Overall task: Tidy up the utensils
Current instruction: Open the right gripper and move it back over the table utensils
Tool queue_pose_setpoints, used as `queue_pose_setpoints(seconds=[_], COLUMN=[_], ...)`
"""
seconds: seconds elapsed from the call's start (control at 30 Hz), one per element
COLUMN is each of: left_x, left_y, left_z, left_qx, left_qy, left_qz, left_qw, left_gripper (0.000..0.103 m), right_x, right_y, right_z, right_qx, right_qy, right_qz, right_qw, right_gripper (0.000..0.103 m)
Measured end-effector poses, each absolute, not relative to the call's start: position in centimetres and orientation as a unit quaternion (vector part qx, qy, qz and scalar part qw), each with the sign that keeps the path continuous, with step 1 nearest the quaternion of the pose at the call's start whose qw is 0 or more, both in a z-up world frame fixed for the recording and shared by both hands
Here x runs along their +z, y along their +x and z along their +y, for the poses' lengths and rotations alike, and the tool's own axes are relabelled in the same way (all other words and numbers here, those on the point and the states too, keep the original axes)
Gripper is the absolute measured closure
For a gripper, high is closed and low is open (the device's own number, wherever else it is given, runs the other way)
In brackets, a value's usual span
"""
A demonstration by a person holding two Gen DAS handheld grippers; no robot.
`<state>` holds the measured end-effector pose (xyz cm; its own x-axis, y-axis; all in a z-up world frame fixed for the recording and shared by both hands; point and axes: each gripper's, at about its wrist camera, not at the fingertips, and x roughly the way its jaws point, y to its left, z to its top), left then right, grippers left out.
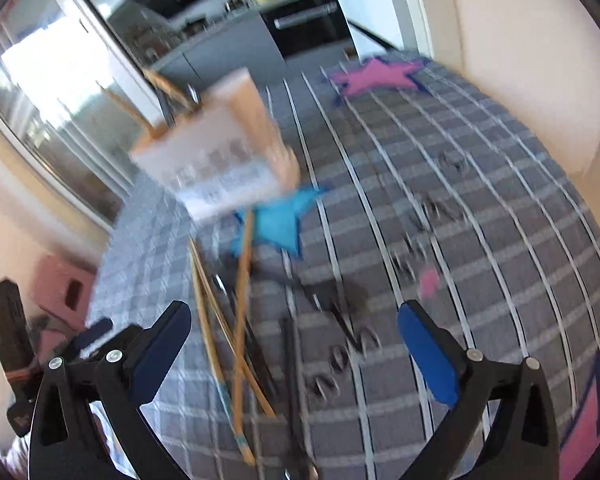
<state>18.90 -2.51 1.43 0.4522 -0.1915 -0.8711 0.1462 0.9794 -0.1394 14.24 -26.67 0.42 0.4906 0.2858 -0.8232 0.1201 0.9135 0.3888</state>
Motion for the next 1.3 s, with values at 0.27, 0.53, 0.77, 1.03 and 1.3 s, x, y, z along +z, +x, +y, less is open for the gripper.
queue_pose_setpoints(seconds=[0.27,0.53,0.77,1.03,1.3], left_x=[-0.6,-1.4,-1.0,-0.9,-0.8], left_y=[17.2,16.2,16.3,16.0,16.1], left_z=[-3.0,-2.3,-1.9,-1.6,-1.1], left_qx=[-0.087,-0.078,-0.064,-0.057,-0.055], left_qy=[-0.02,-0.024,-0.023,-0.02,-0.028], left_qz=[0.543,0.559,0.559,0.56,0.563], left_qw=[0.835,0.825,0.826,0.827,0.824], left_gripper=[0.0,0.0,0.0,0.0,0.0], right_x=[-2.2,-3.1,-3.1,-2.9,-2.9], right_y=[11.6,11.6,12.6,14.3,14.7], right_z=[-26.6,-25.4,-24.8,-23.2,-20.4], right_qx=[0.016,0.0,-0.004,0.001,0.003], right_qy=[0.201,0.187,0.181,0.141,0.052], right_qz=[0.546,0.565,0.569,0.587,0.604], right_qw=[0.813,0.804,0.802,0.797,0.795], right_gripper=[0.0,0.0,0.008,0.036,0.045])
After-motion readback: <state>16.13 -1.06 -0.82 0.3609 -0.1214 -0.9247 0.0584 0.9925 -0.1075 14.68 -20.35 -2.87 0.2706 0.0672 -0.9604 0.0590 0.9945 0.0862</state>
